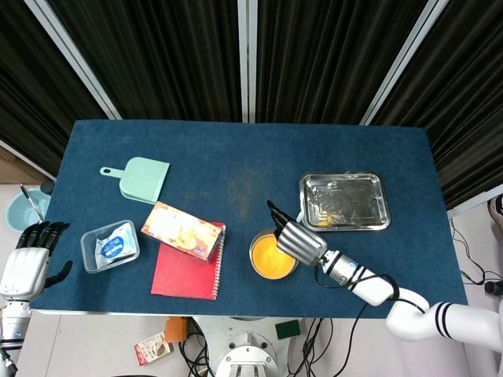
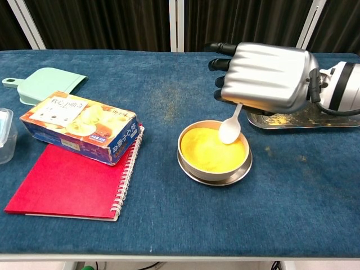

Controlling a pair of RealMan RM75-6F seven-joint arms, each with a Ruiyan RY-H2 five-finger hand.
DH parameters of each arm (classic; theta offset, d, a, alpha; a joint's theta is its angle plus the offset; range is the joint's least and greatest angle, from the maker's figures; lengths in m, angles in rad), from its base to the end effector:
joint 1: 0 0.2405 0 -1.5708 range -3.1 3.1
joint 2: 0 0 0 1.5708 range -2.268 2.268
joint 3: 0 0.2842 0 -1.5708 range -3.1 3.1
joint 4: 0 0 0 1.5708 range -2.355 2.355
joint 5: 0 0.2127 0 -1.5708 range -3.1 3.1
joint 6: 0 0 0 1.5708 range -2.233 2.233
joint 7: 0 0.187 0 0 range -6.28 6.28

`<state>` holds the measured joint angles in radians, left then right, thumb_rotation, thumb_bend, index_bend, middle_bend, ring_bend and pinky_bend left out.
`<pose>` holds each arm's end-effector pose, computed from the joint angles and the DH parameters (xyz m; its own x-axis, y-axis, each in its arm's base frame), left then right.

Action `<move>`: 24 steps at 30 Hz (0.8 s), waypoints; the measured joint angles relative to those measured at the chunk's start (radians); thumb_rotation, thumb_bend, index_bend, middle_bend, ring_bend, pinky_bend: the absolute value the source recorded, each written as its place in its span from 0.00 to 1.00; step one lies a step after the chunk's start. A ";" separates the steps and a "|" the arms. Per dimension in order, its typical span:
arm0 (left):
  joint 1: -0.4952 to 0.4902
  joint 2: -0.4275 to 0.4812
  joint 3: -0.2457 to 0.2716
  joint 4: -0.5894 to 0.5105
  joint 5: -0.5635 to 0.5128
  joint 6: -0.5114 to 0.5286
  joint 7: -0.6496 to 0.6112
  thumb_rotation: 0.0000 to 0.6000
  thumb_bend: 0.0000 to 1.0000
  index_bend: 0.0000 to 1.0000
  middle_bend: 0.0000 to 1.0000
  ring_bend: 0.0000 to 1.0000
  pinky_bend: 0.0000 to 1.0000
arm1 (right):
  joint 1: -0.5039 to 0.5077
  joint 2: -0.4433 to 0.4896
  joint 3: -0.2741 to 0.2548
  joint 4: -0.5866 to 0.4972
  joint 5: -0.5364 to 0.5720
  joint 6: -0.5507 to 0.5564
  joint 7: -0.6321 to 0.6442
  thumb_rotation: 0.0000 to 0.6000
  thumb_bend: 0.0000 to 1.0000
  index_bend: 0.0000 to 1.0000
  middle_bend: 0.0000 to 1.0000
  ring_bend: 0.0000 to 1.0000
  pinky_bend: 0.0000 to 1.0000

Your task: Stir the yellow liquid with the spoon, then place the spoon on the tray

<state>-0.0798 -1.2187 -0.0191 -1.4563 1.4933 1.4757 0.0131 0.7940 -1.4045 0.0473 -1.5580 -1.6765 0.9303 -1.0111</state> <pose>-0.3657 0.2198 0.1425 0.4581 0.0404 0.8880 0.8885 0.0078 -0.4588 -0.1081 -0.3443 -0.0272 0.8058 0.5256 0.2729 0.1360 -0.6128 0.7785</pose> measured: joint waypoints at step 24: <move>0.017 -0.015 0.005 0.038 -0.006 0.003 -0.031 1.00 0.28 0.16 0.15 0.10 0.12 | -0.056 -0.125 0.013 -0.007 0.088 0.063 0.108 1.00 0.48 0.75 0.47 0.23 0.00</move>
<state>-0.0629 -1.2337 -0.0139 -1.4179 1.4872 1.4788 -0.0184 0.7379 -1.5299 0.0604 -1.5653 -1.5888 0.9937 -0.9031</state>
